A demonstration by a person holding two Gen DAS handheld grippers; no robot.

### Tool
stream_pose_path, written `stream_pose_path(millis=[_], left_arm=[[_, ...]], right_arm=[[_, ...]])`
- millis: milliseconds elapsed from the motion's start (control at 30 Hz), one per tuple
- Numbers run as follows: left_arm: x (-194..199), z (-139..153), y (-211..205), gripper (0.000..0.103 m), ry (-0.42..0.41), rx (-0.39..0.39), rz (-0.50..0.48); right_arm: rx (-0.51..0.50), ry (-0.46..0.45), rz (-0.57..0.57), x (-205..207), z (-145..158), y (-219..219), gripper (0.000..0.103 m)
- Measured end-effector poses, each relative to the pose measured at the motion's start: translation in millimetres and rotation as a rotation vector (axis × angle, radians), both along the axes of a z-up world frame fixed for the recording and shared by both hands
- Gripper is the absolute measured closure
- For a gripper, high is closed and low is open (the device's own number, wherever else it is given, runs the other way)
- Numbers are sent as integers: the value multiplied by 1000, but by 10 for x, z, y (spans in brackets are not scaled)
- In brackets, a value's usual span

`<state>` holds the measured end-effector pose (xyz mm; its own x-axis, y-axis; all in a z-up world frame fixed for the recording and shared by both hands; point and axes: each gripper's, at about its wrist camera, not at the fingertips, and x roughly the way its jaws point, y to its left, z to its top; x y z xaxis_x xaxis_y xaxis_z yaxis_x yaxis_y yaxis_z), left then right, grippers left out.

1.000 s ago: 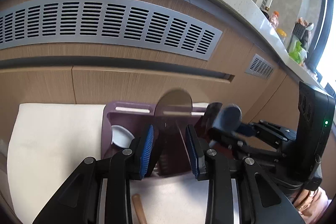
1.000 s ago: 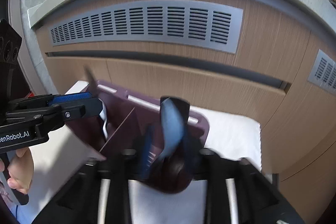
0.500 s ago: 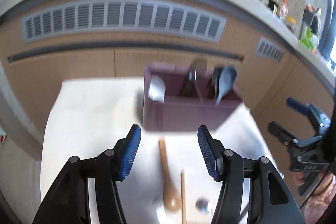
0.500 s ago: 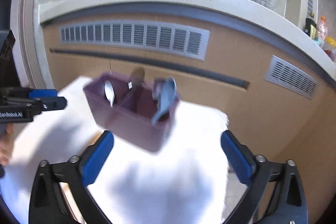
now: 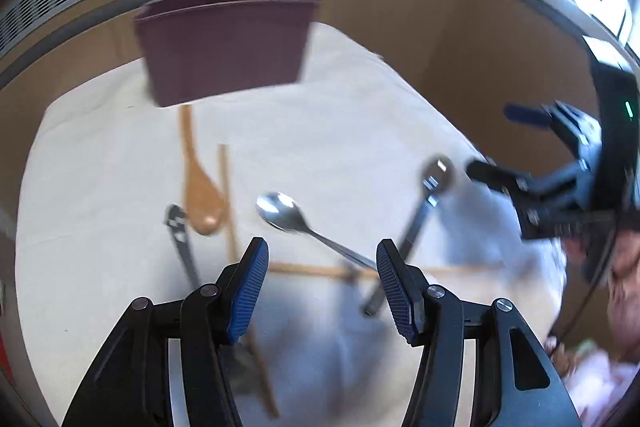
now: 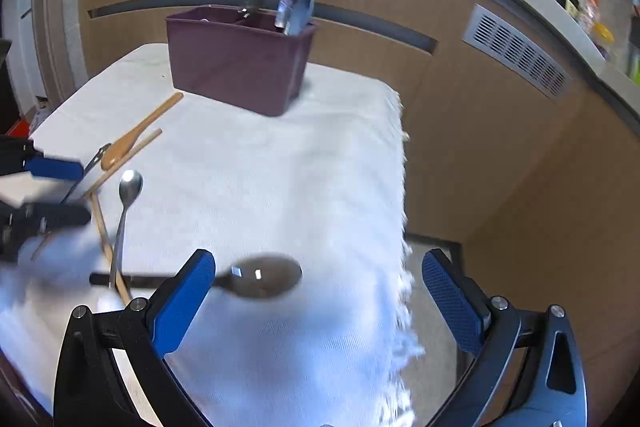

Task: Organize utensils
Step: 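Move both open tools back toward the remaining utensils on the cloth, then grasp the wooden spoon with the left tool while the right tool grasps the white-knob spoon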

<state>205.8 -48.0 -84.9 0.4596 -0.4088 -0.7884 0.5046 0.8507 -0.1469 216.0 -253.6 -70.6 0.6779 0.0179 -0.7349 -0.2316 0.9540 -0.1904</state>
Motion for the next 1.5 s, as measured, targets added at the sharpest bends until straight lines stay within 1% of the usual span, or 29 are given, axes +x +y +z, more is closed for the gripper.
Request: stream_pose_path(millis=[100,167,233,267,300,333,367,400,433,500,600,667,767,833,867,900,933,967,1000,1167,1200,1233,1267,1300,1367,1500], left_arm=[[-194,-44,-149,46,-14,45,-89],[-300,-77,-218,46,-18,81,-122],[-335,-102,-176,46,-10,105,-89],[-331,-112,-95,46,5,104,-47],[-323,-114,-8,46,19,94,-8],[-298,-115,90,45,35,76,36],[-276,-106,205,45,50,53,86],[-260,-96,288,44,55,39,121],[-250,-74,409,43,57,24,170],[-220,-34,601,38,48,12,228],[-150,-13,798,37,44,2,285],[-121,-21,888,37,60,-29,308],[-64,-32,869,38,73,-65,303],[7,-41,787,38,59,-61,286],[75,-38,721,41,38,-53,267],[138,-48,677,48,28,-44,259],[244,-59,618,52,21,-26,257],[350,-78,580,57,26,-25,261],[451,-98,554,59,32,-29,270],[820,-259,501,59,56,1,343],[849,-261,481,59,38,15,349],[871,-265,461,60,33,29,347],[878,-264,456,71,31,23,344],[871,-255,465,74,34,9,344],[835,-241,516,74,40,-1,349],[644,-150,707,74,21,1,364]], right_arm=[[59,44,4,-81,1,-124,0],[124,76,28,-164,1,-175,0],[176,115,69,-234,-39,-145,0],[188,144,101,-284,-74,-85,1],[189,167,139,-328,-110,-4,7],[185,176,163,-356,-132,55,21],[169,190,195,-389,-169,153,29],[151,204,225,-408,-201,238,43],[130,222,268,-426,-237,349,55],[109,247,323,-450,-291,501,60],[82,240,363,-431,-292,665,60],[104,227,365,-363,-219,712,60],[116,205,340,-258,-128,695,58],[106,190,323,-208,-117,683,58],[105,190,318,-192,-119,664,58],[110,193,310,-186,-117,634,57],[118,201,298,-168,-126,595,57],[127,207,284,-154,-133,550,57],[135,210,270,-147,-140,505,57],[159,216,183,-177,-173,261,57],[156,213,175,-182,-177,234,57],[152,212,174,-181,-179,235,57],[149,209,177,-171,-175,248,57],[150,208,183,-156,-168,274,57],[165,207,210,-99,-145,379,57],[198,220,263,70,-149,666,57]])
